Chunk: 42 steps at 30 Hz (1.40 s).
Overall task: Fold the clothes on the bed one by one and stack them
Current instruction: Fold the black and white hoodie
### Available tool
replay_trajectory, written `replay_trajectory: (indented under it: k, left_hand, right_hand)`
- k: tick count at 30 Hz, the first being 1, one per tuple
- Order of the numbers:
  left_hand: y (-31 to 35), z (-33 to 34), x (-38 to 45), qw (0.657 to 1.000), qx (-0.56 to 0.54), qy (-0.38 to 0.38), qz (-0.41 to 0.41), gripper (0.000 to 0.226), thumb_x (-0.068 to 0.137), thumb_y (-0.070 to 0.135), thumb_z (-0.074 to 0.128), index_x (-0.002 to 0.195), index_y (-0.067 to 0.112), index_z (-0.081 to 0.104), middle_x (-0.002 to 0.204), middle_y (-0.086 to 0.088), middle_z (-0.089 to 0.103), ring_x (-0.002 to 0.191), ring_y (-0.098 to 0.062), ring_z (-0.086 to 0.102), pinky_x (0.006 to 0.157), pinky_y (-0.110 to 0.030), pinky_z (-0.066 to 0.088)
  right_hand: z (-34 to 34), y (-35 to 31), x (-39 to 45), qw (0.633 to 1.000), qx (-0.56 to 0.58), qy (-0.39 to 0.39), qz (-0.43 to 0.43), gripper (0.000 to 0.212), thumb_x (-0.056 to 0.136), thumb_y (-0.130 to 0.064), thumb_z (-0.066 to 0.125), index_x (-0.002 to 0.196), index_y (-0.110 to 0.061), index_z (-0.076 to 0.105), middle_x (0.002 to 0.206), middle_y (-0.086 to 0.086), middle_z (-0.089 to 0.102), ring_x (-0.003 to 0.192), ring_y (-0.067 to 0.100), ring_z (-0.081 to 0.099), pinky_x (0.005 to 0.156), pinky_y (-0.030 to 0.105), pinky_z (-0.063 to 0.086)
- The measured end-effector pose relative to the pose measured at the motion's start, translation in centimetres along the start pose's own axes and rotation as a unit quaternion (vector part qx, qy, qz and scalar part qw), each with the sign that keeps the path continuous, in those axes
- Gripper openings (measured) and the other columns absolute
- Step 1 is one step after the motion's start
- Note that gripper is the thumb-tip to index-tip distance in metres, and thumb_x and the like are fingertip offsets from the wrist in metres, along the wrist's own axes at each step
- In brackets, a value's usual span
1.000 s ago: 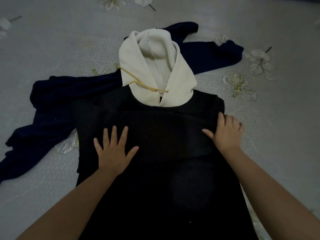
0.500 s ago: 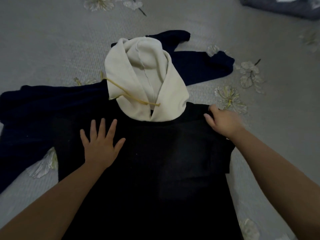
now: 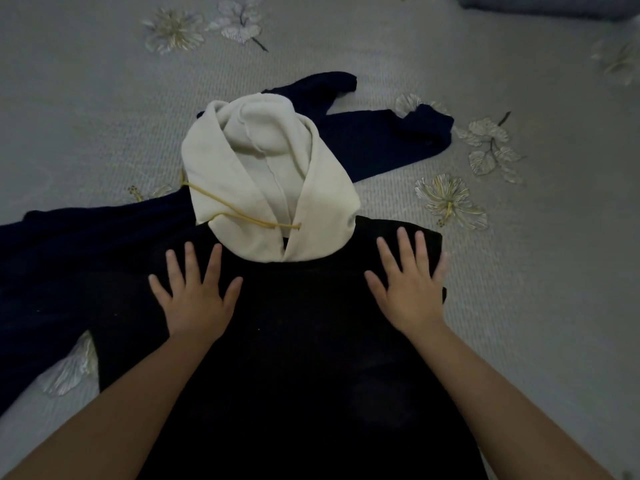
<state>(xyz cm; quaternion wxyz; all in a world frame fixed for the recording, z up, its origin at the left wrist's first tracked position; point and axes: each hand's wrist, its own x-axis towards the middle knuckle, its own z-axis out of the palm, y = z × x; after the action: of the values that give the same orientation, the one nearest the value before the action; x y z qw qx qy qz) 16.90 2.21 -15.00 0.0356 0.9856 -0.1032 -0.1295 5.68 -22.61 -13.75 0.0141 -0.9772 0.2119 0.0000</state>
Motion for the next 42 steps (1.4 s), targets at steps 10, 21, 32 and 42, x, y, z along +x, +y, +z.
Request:
replay_trajectory:
  k: [10, 21, 32, 42]
  left_hand:
    - [-3.8, -0.7, 3.3, 0.999, -0.007, 0.021, -0.050, 0.064, 0.092, 0.054, 0.024, 0.146, 0.028, 0.003, 0.155, -0.008, -0.006, 0.141, -0.027, -0.014, 0.111, -0.048, -0.009]
    - [-5.4, 1.5, 4.6, 0.998, -0.031, 0.045, -0.022, 0.069, 0.083, 0.068, 0.000, 0.137, 0.027, 0.015, 0.145, -0.018, 0.033, 0.134, -0.033, 0.028, 0.105, -0.041, 0.006]
    - [-5.9, 2.2, 5.1, 0.994, -0.036, 0.098, 0.019, 0.069, 0.091, 0.060, 0.007, 0.131, 0.019, 0.045, 0.130, -0.023, 0.051, 0.122, -0.031, 0.031, 0.101, -0.041, 0.012]
    - [-5.4, -3.8, -2.3, 0.888, -0.425, 0.153, 0.083, 0.068, 0.083, 0.044, 0.023, 0.139, 0.008, 0.011, 0.141, -0.002, 0.020, 0.132, -0.017, 0.019, 0.108, -0.008, 0.008]
  right_hand:
    - [0.0, 1.5, 2.9, 0.974, 0.002, -0.210, 0.084, 0.079, 0.081, -0.067, -0.004, 0.147, -0.024, 0.000, 0.156, 0.005, -0.008, 0.142, 0.022, -0.013, 0.113, 0.047, -0.008]
    - [-4.2, -11.1, 22.1, 0.939, 0.334, -0.078, -0.006, 0.075, 0.089, -0.052, 0.043, 0.147, -0.018, 0.010, 0.154, 0.006, 0.015, 0.142, 0.022, 0.012, 0.115, 0.045, 0.015]
    - [-4.1, -13.6, 21.1, 0.892, 0.438, -0.099, -0.051, 0.045, 0.092, -0.030, 0.051, 0.136, -0.025, 0.042, 0.117, -0.017, 0.049, 0.113, 0.005, 0.046, 0.091, 0.014, 0.034]
    - [-7.1, -4.4, 1.6, 0.896, 0.094, 0.171, -0.399, 0.040, 0.098, -0.043, 0.027, 0.130, -0.021, 0.039, 0.057, 0.003, 0.050, 0.053, 0.022, 0.049, 0.056, 0.028, 0.027]
